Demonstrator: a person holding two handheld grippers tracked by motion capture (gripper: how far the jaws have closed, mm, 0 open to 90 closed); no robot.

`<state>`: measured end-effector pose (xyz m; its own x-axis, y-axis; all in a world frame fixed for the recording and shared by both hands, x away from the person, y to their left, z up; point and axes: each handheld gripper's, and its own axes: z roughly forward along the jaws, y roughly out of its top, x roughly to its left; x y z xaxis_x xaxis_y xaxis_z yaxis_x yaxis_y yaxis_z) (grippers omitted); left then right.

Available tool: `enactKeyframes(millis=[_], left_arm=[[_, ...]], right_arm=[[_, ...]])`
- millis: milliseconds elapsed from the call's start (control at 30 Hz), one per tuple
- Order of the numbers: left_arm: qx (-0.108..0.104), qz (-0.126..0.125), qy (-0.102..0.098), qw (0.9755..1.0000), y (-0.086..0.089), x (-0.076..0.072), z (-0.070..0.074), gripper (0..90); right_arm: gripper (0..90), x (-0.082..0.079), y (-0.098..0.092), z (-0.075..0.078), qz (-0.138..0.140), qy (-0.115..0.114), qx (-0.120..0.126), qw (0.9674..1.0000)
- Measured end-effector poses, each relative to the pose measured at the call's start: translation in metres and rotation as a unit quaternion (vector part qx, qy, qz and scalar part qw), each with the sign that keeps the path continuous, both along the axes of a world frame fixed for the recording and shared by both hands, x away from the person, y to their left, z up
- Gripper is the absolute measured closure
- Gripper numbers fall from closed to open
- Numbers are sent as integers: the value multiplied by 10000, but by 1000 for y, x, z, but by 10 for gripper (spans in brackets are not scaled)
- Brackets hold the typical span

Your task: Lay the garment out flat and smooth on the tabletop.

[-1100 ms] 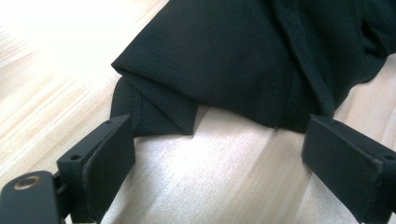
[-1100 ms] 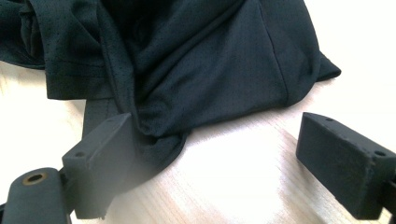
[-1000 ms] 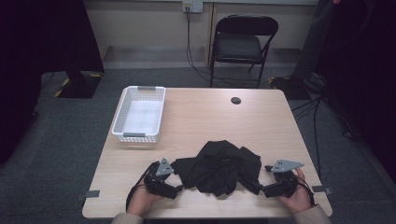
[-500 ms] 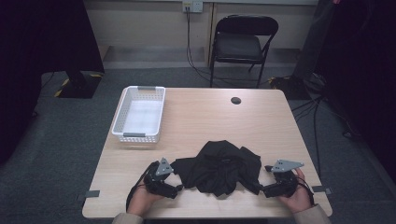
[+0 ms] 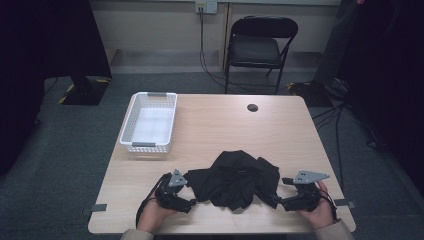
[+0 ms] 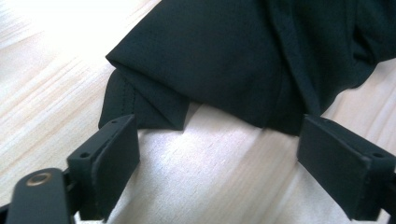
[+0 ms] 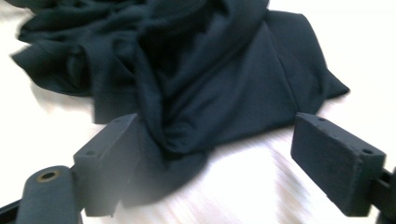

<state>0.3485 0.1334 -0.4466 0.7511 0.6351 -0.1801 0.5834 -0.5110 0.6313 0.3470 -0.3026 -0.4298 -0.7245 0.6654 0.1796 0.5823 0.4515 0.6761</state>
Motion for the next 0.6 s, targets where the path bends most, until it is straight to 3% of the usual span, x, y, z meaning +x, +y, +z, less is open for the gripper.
enactKeyframes(millis=[167,333,600], left_arm=[[-31,73,13,10000,3,1,4,141],[-238,104,-107,9996,4,1,16,139],[-533,-160,-156,9983,-11,-2,29,146]], right_arm=[[181,-2,6,7,28,-123,141,9998],[236,-4,10,13,114,-248,359,9990],[359,-6,17,20,256,-355,593,9973]])
